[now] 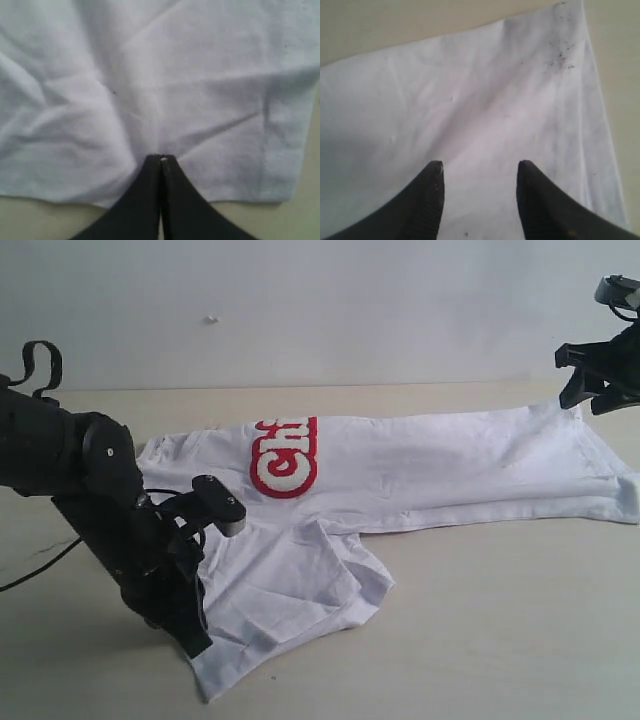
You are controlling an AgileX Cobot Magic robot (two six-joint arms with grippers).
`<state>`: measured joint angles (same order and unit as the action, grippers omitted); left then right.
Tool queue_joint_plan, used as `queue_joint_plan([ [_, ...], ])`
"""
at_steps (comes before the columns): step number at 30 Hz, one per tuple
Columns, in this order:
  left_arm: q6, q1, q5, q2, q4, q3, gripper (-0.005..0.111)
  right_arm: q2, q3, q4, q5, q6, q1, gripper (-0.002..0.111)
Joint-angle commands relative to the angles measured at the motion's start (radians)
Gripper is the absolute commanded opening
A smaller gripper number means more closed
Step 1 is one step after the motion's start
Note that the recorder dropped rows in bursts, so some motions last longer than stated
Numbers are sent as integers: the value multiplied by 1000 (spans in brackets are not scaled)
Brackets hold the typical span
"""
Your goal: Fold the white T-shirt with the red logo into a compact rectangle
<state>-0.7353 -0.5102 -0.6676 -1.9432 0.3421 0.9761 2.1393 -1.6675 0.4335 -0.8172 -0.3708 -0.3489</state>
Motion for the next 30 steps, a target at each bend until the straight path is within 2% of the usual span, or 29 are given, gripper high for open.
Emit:
queue_joint_plan([
  [1,43,0,-161,-28,-80,-111,0,3,-7,12,-26,-12,-1,46],
  [3,52,0,-182,0,-76,-135,0,3,-7,26,-36,-16,-1,46],
  [9,107,27,-375,101,-101,-159,0,3,-7,128,-66,-68,4,46],
  [11,109,55,-365,146,-109,-166,0,3,-7,143,-78,-86,12,46],
  [16,99,119,-165,282,-84,-166,0,3,-7,172,-120,-142,43,42],
  [21,85,142,181,385,28,-167,0,6,-7,152,-168,-218,95,15],
  [23,83,142,300,374,92,-167,0,14,-7,109,-185,-231,116,2],
  [24,83,142,352,357,122,-167,0,23,-7,62,-190,-226,128,0],
  [27,83,142,435,276,128,-163,0,59,-7,-102,-199,-133,159,0],
  [30,83,165,438,160,96,-129,0,104,-7,-236,-198,-41,175,0],
])
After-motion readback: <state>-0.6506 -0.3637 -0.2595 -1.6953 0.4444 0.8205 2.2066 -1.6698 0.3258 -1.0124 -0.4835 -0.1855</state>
